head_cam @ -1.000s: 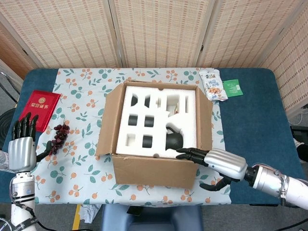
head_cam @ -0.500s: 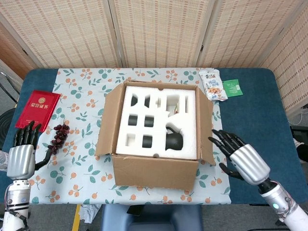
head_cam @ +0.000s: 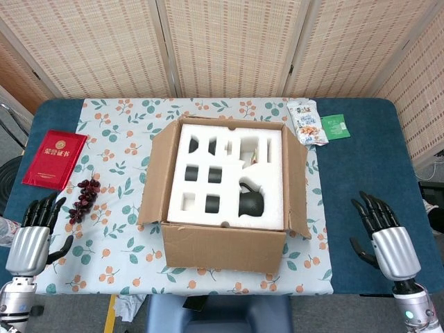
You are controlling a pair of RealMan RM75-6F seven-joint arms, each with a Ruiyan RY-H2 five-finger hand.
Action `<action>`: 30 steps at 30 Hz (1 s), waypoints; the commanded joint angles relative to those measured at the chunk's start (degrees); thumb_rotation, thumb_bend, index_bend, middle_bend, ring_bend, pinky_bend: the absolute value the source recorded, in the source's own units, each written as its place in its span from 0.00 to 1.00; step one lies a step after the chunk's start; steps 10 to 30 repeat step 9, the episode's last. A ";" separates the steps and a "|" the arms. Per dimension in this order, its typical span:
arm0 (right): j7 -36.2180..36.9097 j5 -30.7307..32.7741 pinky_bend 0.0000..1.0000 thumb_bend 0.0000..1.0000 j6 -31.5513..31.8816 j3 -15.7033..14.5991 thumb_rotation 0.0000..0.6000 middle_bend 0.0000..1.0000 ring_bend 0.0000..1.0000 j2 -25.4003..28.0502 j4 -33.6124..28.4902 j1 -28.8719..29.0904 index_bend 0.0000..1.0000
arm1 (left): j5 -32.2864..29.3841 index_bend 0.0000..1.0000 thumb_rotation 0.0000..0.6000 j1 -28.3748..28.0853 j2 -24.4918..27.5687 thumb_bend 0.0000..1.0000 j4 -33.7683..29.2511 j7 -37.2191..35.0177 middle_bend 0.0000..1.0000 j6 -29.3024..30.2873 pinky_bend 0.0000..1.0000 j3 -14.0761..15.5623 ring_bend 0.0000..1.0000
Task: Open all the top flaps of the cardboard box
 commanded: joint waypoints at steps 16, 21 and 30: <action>1.67 -0.05 0.09 0.43 -2.55 -0.07 1.00 0.00 0.00 1.20 -0.62 -0.91 0.00 | 4.11 0.00 1.00 2.25 -0.64 0.41 5.44 -3.39 0.00 1.47 0.00 2.60 0.00; 1.67 -0.05 0.09 0.43 -2.55 -0.07 1.00 0.00 0.00 1.20 -0.62 -0.91 0.00 | 4.11 0.00 1.00 2.25 -0.64 0.41 5.44 -3.39 0.00 1.47 0.00 2.60 0.00; 1.67 -0.05 0.09 0.43 -2.55 -0.07 1.00 0.00 0.00 1.20 -0.62 -0.91 0.00 | 4.11 0.00 1.00 2.25 -0.64 0.41 5.44 -3.39 0.00 1.47 0.00 2.60 0.00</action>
